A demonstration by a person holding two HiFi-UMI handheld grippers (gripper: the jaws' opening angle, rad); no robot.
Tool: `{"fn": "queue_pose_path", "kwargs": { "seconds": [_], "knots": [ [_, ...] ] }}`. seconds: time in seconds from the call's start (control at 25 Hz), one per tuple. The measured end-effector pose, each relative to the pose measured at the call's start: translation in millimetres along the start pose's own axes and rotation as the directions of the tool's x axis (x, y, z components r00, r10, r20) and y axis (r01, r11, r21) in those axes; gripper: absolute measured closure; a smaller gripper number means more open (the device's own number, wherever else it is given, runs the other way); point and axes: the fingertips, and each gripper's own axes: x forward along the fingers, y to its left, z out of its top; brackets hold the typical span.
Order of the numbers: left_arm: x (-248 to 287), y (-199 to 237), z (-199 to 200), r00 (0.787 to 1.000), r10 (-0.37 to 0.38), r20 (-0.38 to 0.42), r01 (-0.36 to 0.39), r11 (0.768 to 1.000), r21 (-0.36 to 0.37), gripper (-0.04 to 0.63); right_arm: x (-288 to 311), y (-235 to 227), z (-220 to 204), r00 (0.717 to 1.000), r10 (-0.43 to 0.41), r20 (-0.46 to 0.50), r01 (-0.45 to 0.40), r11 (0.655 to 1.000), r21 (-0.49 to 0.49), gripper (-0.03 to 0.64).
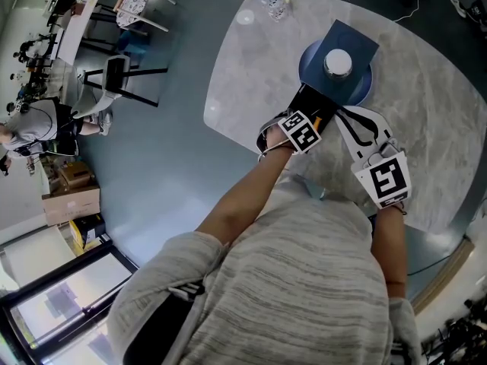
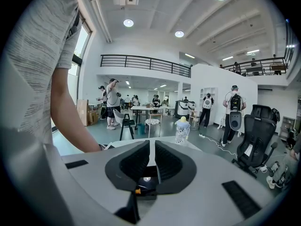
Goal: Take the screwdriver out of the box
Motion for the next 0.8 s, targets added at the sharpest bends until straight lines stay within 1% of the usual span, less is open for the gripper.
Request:
{"fn": "queue_pose_path", "kwargs": {
  "seconds": [0.24, 0.28, 0.32, 0.48, 0.68, 0.8],
  "knots": [
    [0.3, 1.3, 0.8, 1.000, 0.004, -0.021, -0.004, 1.000, -0.003, 0.466, -2.8, -1.9, 0.4, 1.000, -0.018, -0.011, 0.018, 1.000, -0.004, 0.604],
    [-0.4, 2.2, 0.7, 1.000, 0.008, -0.021, -0.008, 1.000, -0.005, 0.474, -3.1, -1.7, -0.2, 1.000, -0.017, -0.019, 0.017, 1.000, -0.009, 0.604],
    [-1.1, 2.9, 0.6, 1.000, 0.011, -0.022, -0.012, 1.000, -0.007, 0.506, -3.5, -1.6, -0.6, 1.000, -0.016, -0.026, 0.016, 1.000, -0.013, 0.604],
    [-2.0, 3.6, 1.4, 1.000, 0.000, -0.024, -0.001, 1.000, -0.012, 0.506, -4.8, -3.3, -0.1, 0.999, -0.032, -0.026, 0.032, 0.999, -0.006, 0.604],
    [-6.3, 8.2, 7.7, 1.000, -0.001, 0.018, 0.001, 1.000, -0.021, 0.508, -5.1, -6.0, -2.0, 0.998, -0.058, -0.035, 0.058, 0.998, -0.004, 0.604],
    [-12.8, 12.1, 11.0, 0.998, -0.014, 0.056, 0.017, 0.999, -0.049, 0.508, -5.6, -8.8, -0.9, 0.996, -0.087, -0.032, 0.087, 0.996, 0.008, 0.604]
  ]
}}
